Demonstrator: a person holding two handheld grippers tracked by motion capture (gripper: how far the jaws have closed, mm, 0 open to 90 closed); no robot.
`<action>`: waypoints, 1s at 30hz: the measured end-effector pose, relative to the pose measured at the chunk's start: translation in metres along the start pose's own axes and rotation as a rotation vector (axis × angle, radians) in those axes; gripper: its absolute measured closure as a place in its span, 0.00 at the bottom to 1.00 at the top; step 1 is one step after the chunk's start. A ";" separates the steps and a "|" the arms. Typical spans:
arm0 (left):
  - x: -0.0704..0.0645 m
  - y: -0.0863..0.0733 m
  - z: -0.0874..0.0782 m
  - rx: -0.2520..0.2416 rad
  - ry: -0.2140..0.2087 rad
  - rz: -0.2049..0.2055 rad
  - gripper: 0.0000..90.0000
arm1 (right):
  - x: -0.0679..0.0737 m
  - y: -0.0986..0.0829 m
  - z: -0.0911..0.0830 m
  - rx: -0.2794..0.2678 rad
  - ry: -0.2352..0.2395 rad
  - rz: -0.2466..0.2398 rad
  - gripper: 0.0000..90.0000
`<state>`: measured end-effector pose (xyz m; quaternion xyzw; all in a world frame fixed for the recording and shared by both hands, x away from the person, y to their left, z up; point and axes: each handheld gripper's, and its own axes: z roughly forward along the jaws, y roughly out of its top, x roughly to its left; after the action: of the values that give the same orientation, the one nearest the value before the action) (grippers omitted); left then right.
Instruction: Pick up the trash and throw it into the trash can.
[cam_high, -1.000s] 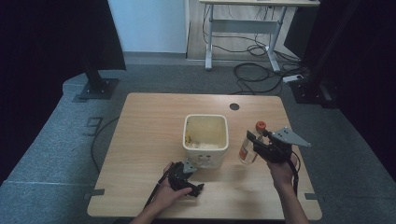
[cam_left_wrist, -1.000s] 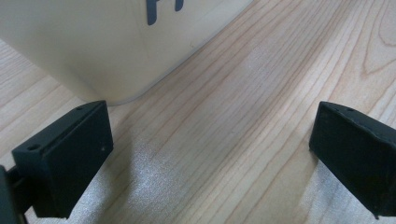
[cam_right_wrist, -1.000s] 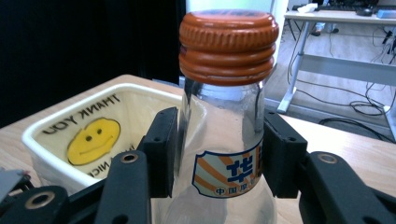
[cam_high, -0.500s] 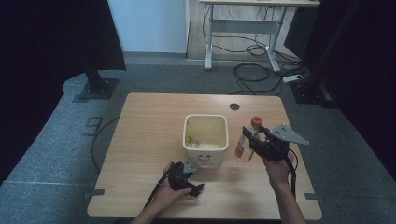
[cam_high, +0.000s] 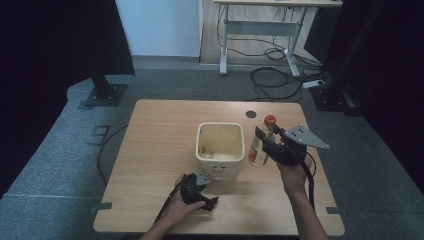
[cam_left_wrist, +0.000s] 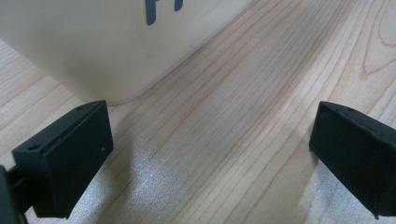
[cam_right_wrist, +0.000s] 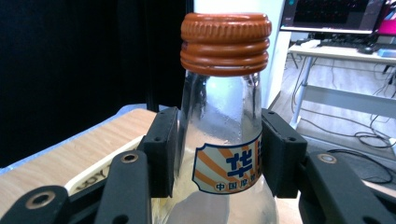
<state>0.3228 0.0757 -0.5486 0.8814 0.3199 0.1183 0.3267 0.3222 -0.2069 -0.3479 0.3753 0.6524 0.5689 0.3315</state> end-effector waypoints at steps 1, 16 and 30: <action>0.000 0.000 0.000 0.000 -0.001 0.001 0.00 | 0.002 0.004 0.000 -0.005 -0.002 -0.005 0.58; -0.001 0.000 0.000 0.001 -0.004 0.004 0.00 | 0.016 0.027 0.011 -0.031 0.037 0.004 0.58; -0.001 0.000 0.000 0.001 -0.004 0.003 0.00 | 0.026 0.027 0.023 -0.024 0.061 0.002 0.59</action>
<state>0.3213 0.0753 -0.5486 0.8823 0.3178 0.1168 0.3269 0.3316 -0.1709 -0.3240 0.3543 0.6552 0.5881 0.3153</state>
